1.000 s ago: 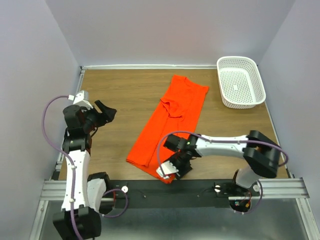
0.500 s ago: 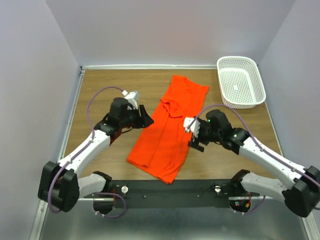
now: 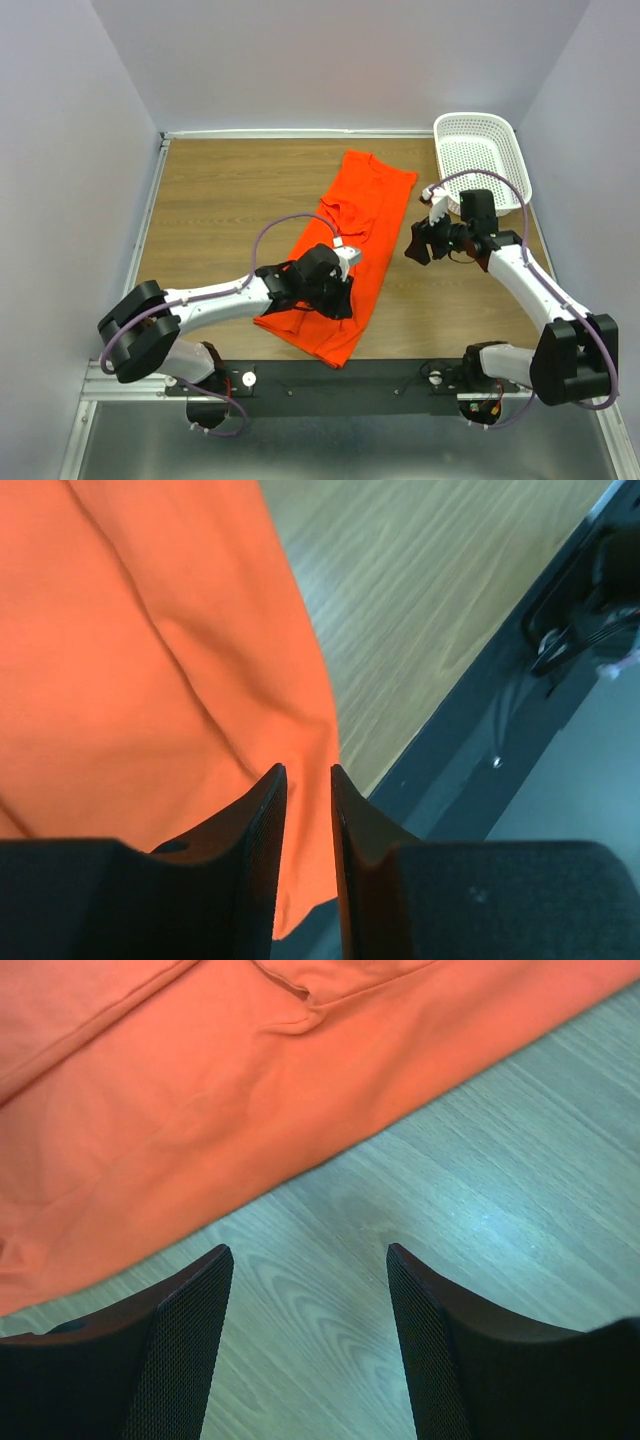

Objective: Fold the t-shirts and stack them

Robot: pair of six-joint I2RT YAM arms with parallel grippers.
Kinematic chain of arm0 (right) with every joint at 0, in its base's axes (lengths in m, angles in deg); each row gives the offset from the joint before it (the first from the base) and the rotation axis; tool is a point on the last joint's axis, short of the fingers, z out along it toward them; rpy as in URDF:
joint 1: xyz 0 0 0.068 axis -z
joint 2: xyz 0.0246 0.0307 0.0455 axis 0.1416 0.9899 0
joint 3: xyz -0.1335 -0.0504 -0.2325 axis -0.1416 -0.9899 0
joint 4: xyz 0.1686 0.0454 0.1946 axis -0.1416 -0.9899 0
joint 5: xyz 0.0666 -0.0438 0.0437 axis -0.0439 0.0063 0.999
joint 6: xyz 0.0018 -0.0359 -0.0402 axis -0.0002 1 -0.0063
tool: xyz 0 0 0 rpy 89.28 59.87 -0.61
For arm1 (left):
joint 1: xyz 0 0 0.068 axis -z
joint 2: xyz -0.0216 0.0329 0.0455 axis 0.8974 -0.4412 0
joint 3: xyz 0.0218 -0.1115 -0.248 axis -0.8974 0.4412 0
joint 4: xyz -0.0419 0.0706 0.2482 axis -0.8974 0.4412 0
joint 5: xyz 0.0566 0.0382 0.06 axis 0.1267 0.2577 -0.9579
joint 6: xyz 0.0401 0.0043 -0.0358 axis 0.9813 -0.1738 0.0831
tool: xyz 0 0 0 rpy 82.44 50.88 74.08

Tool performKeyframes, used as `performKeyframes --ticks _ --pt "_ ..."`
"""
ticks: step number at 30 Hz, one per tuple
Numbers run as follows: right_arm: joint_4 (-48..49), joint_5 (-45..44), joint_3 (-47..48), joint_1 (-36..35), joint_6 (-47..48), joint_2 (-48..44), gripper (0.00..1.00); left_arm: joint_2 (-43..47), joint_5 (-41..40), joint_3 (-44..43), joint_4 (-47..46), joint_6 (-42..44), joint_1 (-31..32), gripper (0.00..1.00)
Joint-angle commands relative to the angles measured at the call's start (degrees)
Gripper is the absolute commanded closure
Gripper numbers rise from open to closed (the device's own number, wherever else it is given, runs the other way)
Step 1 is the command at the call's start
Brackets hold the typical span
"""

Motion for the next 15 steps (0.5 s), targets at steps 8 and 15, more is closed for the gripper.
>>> performKeyframes --ticks 8,15 --pt "-0.55 3.95 1.00 0.03 -1.83 0.45 0.29 -6.00 -9.97 -2.41 5.64 -3.30 7.93 0.68" --pt "-0.72 4.30 0.91 0.12 -1.92 0.45 0.29 -9.34 -13.58 -4.61 9.50 -3.21 9.51 0.68"
